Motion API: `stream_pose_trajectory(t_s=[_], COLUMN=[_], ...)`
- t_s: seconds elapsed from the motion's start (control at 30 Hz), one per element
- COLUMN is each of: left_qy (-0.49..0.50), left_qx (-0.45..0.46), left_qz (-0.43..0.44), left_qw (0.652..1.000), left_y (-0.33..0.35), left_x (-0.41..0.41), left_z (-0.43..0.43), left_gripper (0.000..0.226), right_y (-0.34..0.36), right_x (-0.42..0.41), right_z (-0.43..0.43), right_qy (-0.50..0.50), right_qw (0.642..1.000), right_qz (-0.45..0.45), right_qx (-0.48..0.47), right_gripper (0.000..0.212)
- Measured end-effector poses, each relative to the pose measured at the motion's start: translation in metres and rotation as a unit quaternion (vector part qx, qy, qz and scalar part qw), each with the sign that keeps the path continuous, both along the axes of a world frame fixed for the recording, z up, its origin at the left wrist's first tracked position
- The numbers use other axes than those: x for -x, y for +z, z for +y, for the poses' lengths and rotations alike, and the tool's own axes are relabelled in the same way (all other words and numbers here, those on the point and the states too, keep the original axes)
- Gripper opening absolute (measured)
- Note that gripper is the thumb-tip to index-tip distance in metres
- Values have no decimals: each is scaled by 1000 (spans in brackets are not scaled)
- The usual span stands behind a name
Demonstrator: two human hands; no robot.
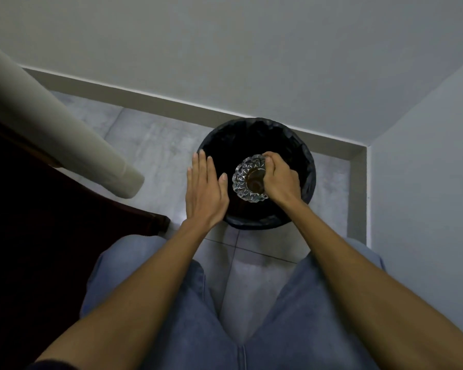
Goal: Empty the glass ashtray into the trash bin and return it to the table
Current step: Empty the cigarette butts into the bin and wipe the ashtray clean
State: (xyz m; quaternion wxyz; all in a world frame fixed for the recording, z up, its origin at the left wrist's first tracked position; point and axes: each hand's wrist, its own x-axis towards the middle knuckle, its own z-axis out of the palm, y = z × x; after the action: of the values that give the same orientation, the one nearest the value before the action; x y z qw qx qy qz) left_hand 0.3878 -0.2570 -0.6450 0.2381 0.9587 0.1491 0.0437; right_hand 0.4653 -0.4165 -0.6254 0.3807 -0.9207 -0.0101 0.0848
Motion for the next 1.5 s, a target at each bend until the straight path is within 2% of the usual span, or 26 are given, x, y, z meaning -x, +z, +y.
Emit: stream_pose_trajectory(t_s=[0.27, 0.33, 0.43, 0.57, 0.67, 0.73, 0.9, 1.0, 1.07, 1.2, 1.3, 1.37, 1.43, 1.5], left_qy=[10, 2, -38, -82, -101, -125, -131, -136, -133, -122, -77, -44, -8, 24], left_qx=[-22, -28, -34, 46, 115, 115, 121, 115, 122, 163, 225, 258, 284, 295], left_qz=[-30, -44, -70, -82, -87, -86, -114, -146, -147, -162, -162, -142, -103, -66], left_qw=[999, 999, 996, 992, 984, 982, 977, 973, 972, 966, 958, 955, 953, 953], left_y=[-9, -7, -6, 0, 5, 6, 5, 5, 6, 8, 14, 17, 18, 18], left_x=[-5, -4, -4, -2, 1, 1, -3, -6, -7, -8, -10, -12, -15, -19], left_z=[-2, -3, -2, -1, -3, -4, -5, -7, -9, -15, -15, -13, -10, -6], left_gripper=[57, 56, 53, 51, 56, 63, 41, 42, 34, 21, 21, 23, 27, 32], right_y=[11, 11, 9, 13, 15, 18, 24, 29, 31, 26, 16, 16, 13, 7], right_x=[-11, -13, -16, -16, -19, -21, -20, -18, -17, -22, -23, -18, -10, -3], right_z=[15, 17, 19, 20, 19, 16, 9, 5, 4, -2, -1, 4, 7, 7], right_qy=[73, 72, 27, -47, -109, -135, -130, -106, -85, -48, -31, -6, 29, 64], right_qw=[991, 993, 999, 993, 962, 939, 909, 896, 895, 924, 950, 975, 989, 994], right_qz=[-65, -52, -18, 84, 190, 245, 338, 375, 388, 349, 279, 200, 129, 81], right_qx=[88, 80, 19, -66, -164, -201, -206, -213, -203, -151, -138, -99, -59, -36], right_gripper=[36, 36, 36, 33, 30, 28, 22, 23, 24, 38, 70, 85, 82, 67])
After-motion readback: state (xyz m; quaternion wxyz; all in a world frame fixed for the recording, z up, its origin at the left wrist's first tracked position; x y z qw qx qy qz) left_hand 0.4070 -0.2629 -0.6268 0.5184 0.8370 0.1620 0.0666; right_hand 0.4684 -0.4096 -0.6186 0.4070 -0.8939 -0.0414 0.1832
